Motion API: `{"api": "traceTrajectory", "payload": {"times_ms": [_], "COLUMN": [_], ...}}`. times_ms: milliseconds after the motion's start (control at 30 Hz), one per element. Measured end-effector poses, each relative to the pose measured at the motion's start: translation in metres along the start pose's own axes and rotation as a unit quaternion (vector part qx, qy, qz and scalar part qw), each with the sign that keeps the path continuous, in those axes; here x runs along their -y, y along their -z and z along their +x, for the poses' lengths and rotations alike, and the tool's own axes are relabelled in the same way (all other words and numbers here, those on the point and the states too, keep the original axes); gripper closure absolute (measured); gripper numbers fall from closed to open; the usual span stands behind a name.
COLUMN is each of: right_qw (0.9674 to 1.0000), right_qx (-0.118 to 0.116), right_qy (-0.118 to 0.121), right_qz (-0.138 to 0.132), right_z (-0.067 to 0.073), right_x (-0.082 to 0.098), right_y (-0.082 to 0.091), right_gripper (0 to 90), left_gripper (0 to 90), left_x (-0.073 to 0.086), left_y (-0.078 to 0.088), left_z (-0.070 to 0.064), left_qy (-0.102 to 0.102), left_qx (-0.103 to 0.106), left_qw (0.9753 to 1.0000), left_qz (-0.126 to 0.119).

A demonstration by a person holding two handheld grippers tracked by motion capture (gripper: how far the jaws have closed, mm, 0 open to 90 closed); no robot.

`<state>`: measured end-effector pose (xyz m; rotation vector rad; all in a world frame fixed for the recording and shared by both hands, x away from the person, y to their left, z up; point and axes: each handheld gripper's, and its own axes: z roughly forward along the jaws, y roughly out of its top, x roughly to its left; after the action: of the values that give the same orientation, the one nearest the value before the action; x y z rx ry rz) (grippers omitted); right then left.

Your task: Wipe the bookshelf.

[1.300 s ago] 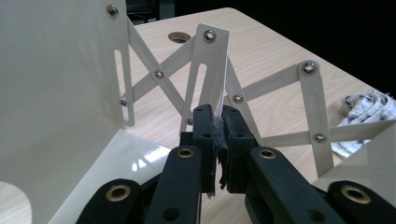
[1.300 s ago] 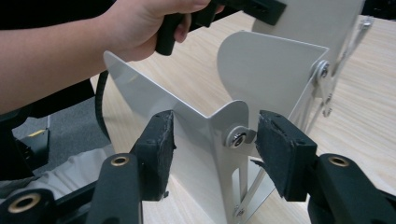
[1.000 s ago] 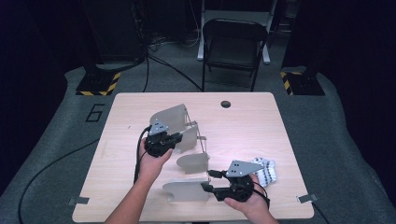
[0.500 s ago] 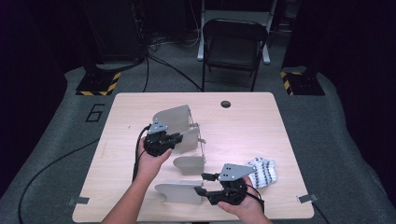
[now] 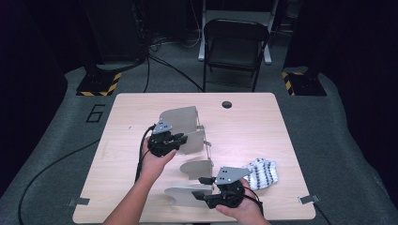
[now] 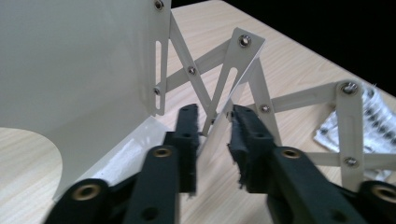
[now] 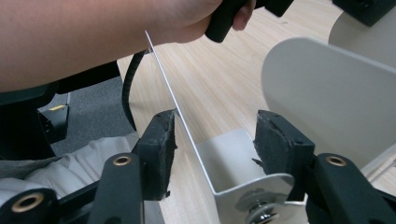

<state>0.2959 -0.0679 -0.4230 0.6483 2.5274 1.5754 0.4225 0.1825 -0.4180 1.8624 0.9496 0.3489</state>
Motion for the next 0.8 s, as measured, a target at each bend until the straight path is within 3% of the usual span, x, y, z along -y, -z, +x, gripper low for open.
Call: {"api": "traceTrajectory", "payload": {"times_ms": [167,267,367,533,667,767,800], "right_qw": [0.9999,0.9999,0.9995,0.9988,0.9985,0.9981,0.9985], "right_qx": [-0.009,-0.015,-0.030,-0.047,-0.053,-0.061,-0.053], "right_qy": [-0.002,0.002,-0.008,-0.007,-0.008,-0.004,0.001], "right_qz": [-0.011,-0.009,-0.010,-0.010,-0.006,0.005,0.012], "right_z": [-0.005,-0.011,-0.017,-0.021,-0.020,-0.016,-0.014], "right_x": [0.000,0.004,0.008,0.010,0.006,0.003,0.002], "right_y": [0.010,0.015,0.018,0.014,0.007,-0.001,-0.004], "right_gripper": [44.3,44.0,44.0,44.3,48.1,60.2,61.1], "left_gripper": [57.3,52.7,51.7,51.1,51.2,51.2,51.2], "left_x": [0.006,0.008,0.011,0.018,0.024,0.028,0.029], "left_y": [0.007,0.016,0.025,0.037,0.043,0.049,0.051], "left_z": [0.003,0.005,0.007,0.010,0.012,0.015,0.015], "left_qy": [0.017,0.013,0.014,0.016,0.024,0.024,0.027], "left_qx": [-0.009,-0.016,-0.021,-0.026,-0.026,-0.029,-0.030], "left_qw": [0.9998,0.9998,0.9995,0.9994,0.9992,0.9991,0.9989], "left_qz": [-0.006,-0.007,-0.016,-0.019,-0.020,-0.022,-0.022]}}
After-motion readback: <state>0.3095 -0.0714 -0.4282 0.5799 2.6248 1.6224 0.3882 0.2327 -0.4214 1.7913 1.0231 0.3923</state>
